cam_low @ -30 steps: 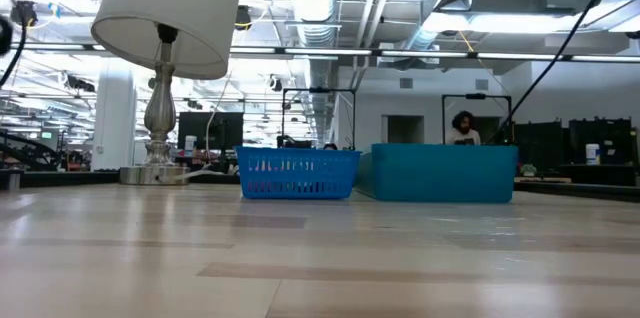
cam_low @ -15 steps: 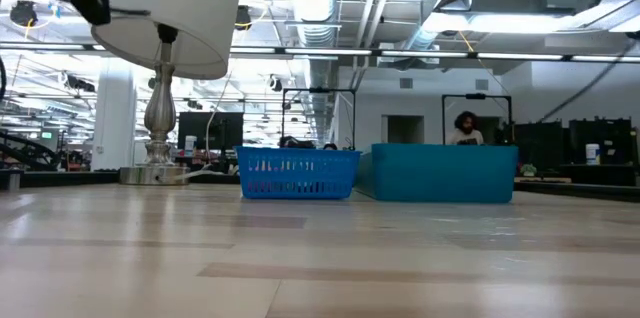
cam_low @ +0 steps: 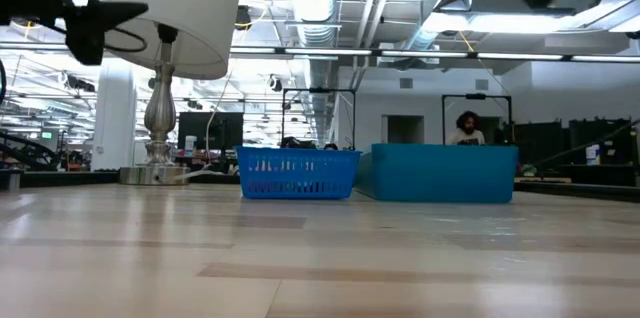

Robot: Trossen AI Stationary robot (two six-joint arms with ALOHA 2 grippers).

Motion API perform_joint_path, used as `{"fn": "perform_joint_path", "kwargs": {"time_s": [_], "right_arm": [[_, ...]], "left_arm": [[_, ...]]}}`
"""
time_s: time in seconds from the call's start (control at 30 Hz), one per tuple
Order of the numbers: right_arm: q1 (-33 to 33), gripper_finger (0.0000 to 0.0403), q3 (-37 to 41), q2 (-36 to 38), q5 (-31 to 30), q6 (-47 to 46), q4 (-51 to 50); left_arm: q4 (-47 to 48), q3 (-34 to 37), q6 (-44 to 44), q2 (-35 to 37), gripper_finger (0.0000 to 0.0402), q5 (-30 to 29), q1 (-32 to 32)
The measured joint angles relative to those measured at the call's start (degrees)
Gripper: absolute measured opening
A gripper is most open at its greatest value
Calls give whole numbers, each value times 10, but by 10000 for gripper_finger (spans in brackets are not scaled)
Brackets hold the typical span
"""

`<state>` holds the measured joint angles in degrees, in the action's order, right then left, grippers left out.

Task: Pick and place items into bin
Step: Stack the white card reader box on top of the white card reader box in the yellow bin

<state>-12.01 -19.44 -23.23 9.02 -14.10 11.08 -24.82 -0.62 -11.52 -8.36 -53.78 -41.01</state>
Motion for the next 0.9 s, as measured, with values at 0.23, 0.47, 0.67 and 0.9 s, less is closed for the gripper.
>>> {"fn": "perform_joint_path", "kwargs": {"time_s": [0.23,0.47,0.67,0.9], "right_arm": [[1,77,107,88,-2,-4,18],[1,77,178,130,-2,9,15],[1,77,191,135,-1,8,-5],[1,77,191,135,-1,9,-18]], "left_arm": [[76,0,-89,0,190,-22,0],[150,0,-162,0,190,-41,0],[214,0,-242,0,190,-51,0],[222,1,-245,-1,190,-101,0]]}}
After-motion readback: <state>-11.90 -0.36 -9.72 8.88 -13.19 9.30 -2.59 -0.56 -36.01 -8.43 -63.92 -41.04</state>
